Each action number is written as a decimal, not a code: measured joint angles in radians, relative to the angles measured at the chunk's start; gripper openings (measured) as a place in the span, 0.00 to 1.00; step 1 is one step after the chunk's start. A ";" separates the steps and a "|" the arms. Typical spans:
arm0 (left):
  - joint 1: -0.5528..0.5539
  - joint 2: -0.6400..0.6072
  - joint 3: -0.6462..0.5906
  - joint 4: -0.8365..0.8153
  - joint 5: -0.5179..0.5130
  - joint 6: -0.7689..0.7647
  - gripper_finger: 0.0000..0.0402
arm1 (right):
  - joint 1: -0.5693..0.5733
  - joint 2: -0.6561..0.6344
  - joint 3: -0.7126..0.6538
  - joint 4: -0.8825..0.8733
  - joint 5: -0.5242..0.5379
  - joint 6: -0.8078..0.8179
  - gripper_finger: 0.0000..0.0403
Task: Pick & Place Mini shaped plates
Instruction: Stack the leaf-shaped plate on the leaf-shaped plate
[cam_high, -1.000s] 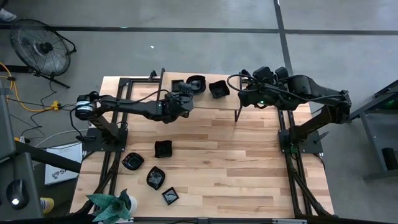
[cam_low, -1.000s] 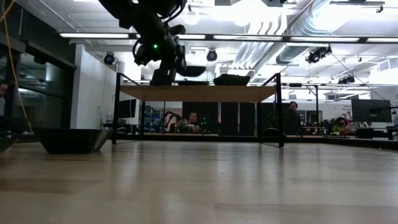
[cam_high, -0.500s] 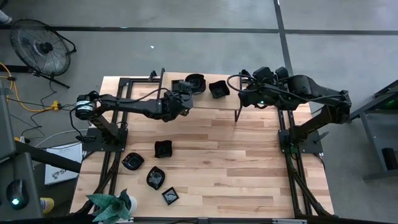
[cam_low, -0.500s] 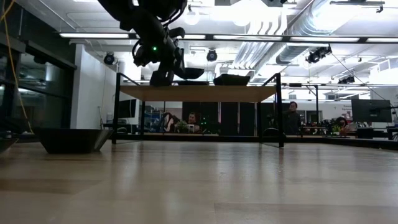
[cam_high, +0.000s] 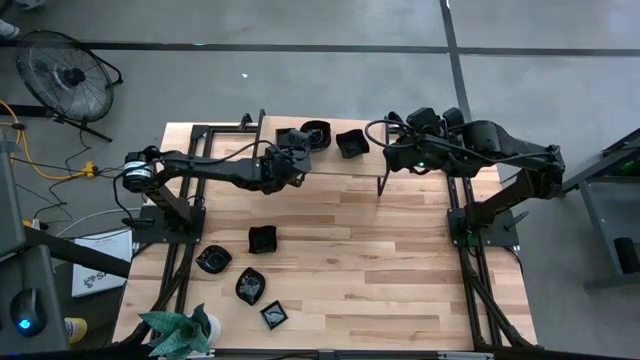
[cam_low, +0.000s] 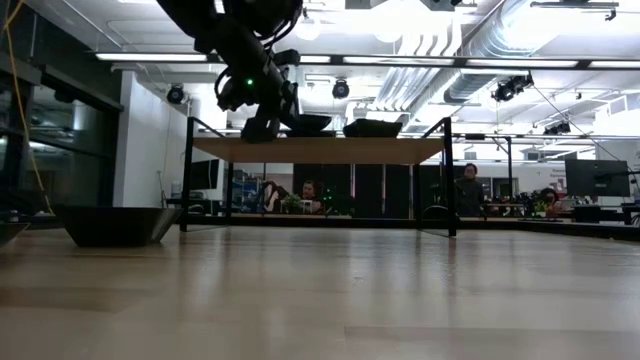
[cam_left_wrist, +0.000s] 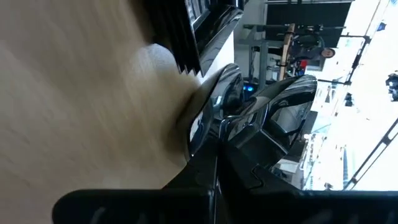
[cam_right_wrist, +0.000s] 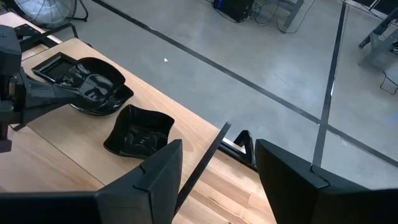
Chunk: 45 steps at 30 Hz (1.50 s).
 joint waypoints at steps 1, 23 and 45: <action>0.007 0.000 0.000 0.001 0.002 0.011 0.00 | 0.000 0.000 0.000 0.000 0.001 0.000 0.49; 0.053 0.000 0.000 0.004 0.152 0.097 0.00 | 0.000 0.000 0.000 -0.011 0.001 -0.001 0.49; 0.052 -0.018 0.001 0.094 0.095 0.173 0.18 | 0.000 0.000 0.000 -0.063 0.001 0.001 0.49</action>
